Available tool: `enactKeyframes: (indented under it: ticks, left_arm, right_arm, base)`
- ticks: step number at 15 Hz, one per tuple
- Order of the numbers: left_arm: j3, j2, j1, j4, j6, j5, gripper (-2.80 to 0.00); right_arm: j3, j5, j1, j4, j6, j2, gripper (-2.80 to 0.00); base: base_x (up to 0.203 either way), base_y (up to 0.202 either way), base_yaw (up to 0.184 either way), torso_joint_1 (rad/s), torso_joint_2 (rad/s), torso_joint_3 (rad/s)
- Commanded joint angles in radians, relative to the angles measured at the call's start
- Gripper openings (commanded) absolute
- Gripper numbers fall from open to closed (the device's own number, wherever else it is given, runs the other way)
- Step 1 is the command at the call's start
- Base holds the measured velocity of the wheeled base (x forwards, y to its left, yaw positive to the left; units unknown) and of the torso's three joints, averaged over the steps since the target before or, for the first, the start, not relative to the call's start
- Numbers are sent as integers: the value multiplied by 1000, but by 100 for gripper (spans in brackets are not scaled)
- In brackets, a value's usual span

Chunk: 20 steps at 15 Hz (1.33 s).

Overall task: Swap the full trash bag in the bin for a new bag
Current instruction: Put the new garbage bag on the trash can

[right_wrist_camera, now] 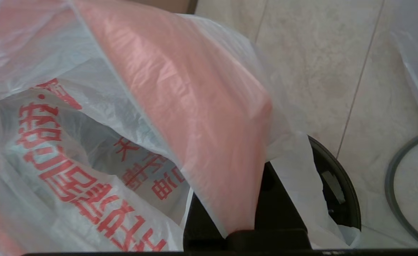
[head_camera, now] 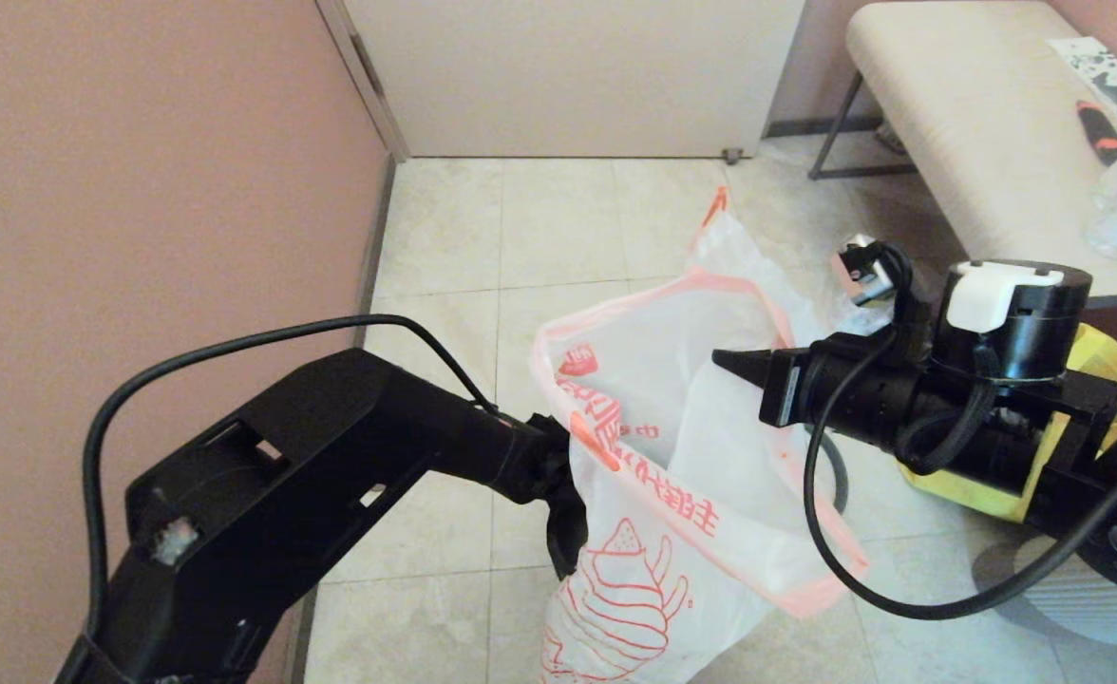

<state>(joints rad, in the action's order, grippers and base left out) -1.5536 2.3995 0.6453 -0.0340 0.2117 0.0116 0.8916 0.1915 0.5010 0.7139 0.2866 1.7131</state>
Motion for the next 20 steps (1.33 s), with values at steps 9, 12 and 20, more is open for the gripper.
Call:
enactKeyframes:
  ticks: [9, 12, 20]
  left_arm:
    - [818, -631, -39, -6, 99, -12, -280]
    - [914, -698, 16, -10, 122, 108, -280]
    - [774, -368, 102, -103, 149, 158, -280]
  right_arm:
    - [248, -6, -36, -198, -1, 99, -280]
    - [250, -6, -35, -198, -3, 105, -280]
    - [311, -6, -36, -233, -3, 109, -280]
  base:
    - [0, 0, 0, 0, 0, 0]
    - [0, 0, 0, 0, 0, 0]
    - [0, 0, 0, 0, 0, 0]
